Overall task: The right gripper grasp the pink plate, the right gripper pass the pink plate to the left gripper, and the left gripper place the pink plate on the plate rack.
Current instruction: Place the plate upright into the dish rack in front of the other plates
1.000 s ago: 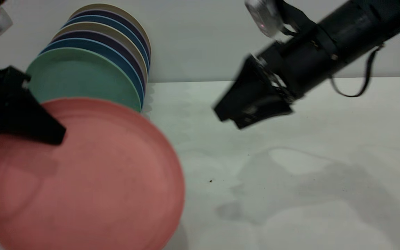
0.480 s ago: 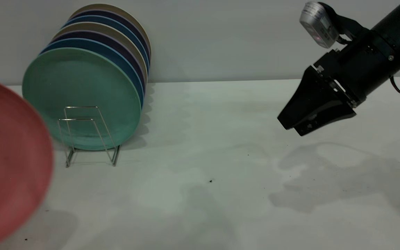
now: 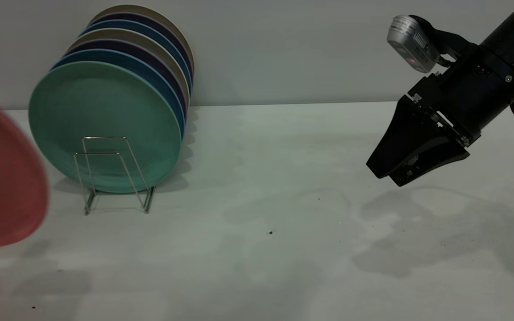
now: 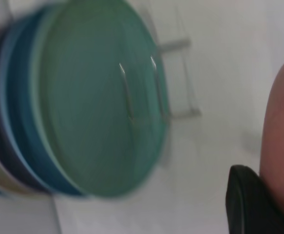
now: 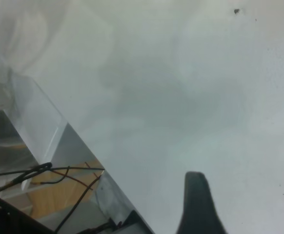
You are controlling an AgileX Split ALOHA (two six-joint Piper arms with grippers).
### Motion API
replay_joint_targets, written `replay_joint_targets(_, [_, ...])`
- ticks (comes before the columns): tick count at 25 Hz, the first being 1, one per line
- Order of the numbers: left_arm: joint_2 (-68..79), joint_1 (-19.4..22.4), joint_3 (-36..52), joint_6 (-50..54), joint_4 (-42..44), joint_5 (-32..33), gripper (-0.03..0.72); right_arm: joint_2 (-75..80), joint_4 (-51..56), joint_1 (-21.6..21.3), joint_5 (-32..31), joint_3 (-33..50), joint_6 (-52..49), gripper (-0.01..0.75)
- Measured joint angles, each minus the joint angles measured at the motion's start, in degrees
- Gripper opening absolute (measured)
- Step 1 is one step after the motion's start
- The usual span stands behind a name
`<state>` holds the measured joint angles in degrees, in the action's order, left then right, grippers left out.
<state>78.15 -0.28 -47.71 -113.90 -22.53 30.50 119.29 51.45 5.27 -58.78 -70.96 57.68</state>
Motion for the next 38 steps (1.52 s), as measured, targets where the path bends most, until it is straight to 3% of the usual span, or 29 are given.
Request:
replay_joint_targets(4, [2.89, 0.0, -0.61, -6.15, -4.4, -0.68, 0.093, 0.0, -0.8, 0.0, 0.0, 0.0, -0.77, 0.525])
replay_joint_targets(10, [6.68, 0.0, -7.56, -4.52, -5.31, -1.73, 0.093, 0.0, -1.02, 0.0, 0.24, 0.0, -0.76, 0.525])
replay_joint_targets(15, [12.02, 0.0, -17.0, 1.92, -5.31, 4.47, 0.093, 0.0, -1.02, 0.0, 0.57, 0.0, -0.76, 0.525])
replay_joint_targets(24, [18.57, 0.0, -28.48, 5.35, -2.54, 9.01, 0.093, 0.0, -1.03, 0.0, 2.29, 0.0, -0.82, 0.525])
replay_joint_targets(33, [21.67, -4.45, -31.1, 1.33, -2.48, 6.95, 0.093, 0.0, -1.03, 0.0, 2.48, 0.0, -0.82, 0.525])
replay_joint_targets(38, [22.4, -4.69, -31.11, 1.16, -2.54, 4.65, 0.093, 0.0, -1.03, 0.0, 2.48, 0.0, -0.82, 0.525])
